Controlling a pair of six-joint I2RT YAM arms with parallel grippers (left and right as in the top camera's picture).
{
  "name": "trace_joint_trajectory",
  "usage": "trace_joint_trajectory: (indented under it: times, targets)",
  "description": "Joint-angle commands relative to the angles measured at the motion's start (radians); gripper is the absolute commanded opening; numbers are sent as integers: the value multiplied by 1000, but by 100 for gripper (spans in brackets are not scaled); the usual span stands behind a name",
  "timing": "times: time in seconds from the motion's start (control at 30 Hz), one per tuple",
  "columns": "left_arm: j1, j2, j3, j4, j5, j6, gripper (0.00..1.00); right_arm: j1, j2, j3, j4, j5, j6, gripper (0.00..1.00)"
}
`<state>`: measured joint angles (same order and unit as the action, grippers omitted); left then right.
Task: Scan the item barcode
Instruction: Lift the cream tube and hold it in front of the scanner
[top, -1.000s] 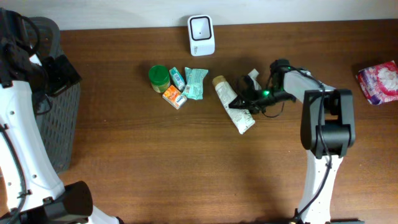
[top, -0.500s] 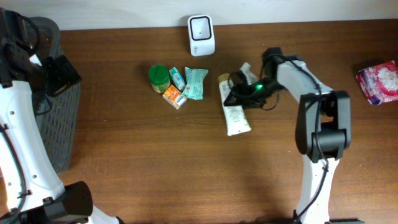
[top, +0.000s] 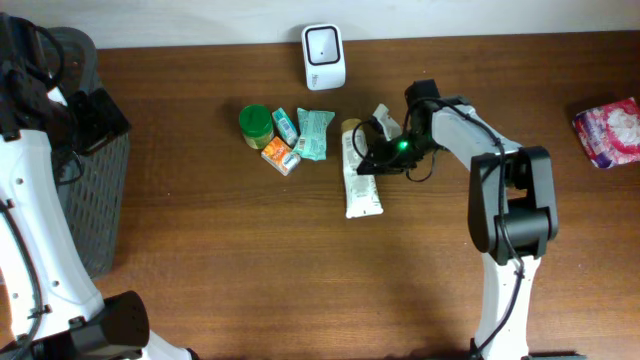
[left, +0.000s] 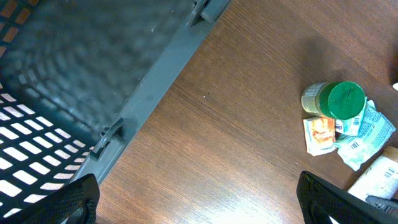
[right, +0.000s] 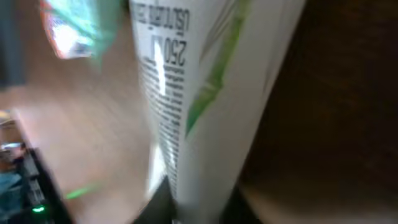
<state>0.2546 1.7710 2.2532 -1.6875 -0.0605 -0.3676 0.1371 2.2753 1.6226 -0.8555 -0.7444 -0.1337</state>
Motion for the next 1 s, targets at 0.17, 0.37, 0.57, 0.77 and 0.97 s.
trace_joint_trajectory:
  times: [0.17, 0.37, 0.57, 0.77, 0.97]
  targets:
    - [4, -21, -1, -1, -8, -13, 99, -16, 2, 67, -30, -318, -20, 4]
    - [4, -21, -1, -1, -8, -13, 99, -19, -61, 245, -27, -620, -19, 4]
    - [4, -21, -1, -1, -8, -13, 99, 25, -107, 332, -26, -634, -79, 4]
    - [4, -21, -1, -1, -8, -13, 99, 66, -222, 333, -16, -515, -101, 4]
    - [4, -21, -1, -1, -8, -14, 99, 68, -249, 333, -18, -500, -94, 4]
